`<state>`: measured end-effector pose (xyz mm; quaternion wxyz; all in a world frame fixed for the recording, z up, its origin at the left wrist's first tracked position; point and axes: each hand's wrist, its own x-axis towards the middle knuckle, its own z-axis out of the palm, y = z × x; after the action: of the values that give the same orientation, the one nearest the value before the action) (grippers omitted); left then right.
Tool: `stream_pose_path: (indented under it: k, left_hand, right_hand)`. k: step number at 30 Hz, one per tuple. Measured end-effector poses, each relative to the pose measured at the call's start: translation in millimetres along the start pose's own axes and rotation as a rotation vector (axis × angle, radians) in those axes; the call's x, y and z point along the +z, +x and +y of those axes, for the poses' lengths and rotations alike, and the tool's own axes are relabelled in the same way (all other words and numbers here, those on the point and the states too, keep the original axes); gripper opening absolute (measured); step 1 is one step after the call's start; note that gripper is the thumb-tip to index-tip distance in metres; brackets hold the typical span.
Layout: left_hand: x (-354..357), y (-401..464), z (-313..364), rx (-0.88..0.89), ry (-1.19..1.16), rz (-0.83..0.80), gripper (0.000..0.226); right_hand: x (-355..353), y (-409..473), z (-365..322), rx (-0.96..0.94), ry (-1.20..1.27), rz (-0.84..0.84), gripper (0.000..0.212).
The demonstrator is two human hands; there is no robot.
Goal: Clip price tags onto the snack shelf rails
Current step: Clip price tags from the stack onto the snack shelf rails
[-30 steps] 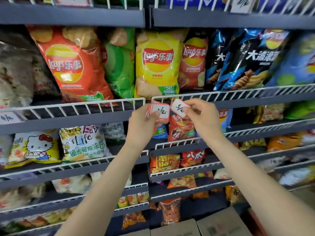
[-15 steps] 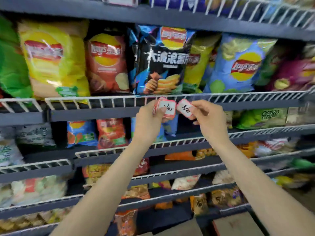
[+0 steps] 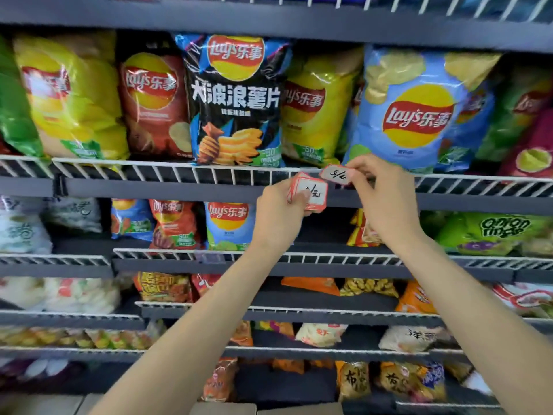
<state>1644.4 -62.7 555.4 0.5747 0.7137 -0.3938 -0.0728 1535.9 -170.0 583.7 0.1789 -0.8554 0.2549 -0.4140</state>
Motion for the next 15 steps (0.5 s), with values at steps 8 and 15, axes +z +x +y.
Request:
stream_pose_path:
  k: [8, 15]
  left_hand:
    - [-7, -7, -6, -0.021, -0.022, 0.014, 0.021]
    - [-24, -4, -12, 0.003, 0.154, -0.107, 0.029]
  right_hand:
    - [10, 11, 6, -0.096, 0.055, 0.023, 0.011]
    - [15, 19, 1, -0.239, -0.124, -0.005, 0.014]
